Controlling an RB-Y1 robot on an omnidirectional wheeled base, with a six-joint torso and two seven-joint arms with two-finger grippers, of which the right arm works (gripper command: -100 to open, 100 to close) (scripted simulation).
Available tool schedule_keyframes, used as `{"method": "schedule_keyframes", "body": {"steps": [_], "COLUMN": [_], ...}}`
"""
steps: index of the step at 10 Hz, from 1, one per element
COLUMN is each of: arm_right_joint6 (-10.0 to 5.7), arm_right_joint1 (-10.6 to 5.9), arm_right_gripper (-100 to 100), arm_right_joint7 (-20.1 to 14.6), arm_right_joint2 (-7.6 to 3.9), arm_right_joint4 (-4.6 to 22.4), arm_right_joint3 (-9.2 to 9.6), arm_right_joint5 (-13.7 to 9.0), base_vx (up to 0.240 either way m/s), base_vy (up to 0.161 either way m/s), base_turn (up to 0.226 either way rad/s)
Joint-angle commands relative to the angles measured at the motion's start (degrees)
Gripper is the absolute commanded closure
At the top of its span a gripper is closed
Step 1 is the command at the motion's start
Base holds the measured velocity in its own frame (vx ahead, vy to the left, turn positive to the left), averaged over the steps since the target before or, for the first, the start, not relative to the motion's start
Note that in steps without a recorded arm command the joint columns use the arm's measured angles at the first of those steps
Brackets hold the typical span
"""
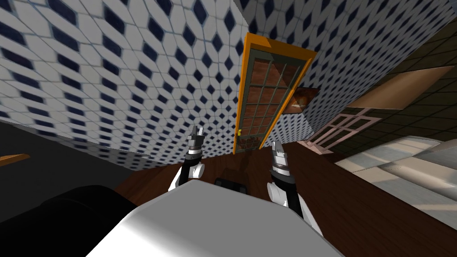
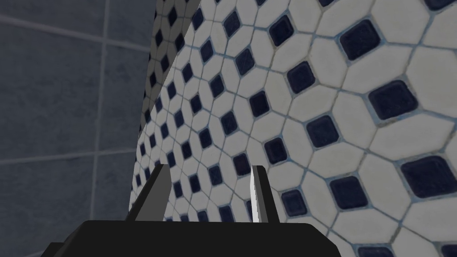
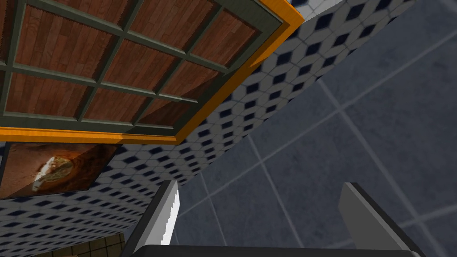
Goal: Pull the door open
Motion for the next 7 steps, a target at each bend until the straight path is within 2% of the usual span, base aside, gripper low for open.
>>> {"method": "schedule_keyframes", "body": {"steps": [1,7], "arm_right_joint6": [-0.68,-3.13], "arm_right_joint1": [-0.16,-1.42], "arm_right_gripper": [-100,-100], "arm_right_joint7": [1.5,6.98], "arm_right_joint2": [-0.18,-0.89], "arm_right_joint4": [1.84,9.5], "arm_right_joint3": [-0.01,-0.3], "arm_right_joint5": [0.95,4.57], "base_vx": [0.093,0.103], "base_vy": [0.039,0.043], "base_turn": [0.004,0.003]}}
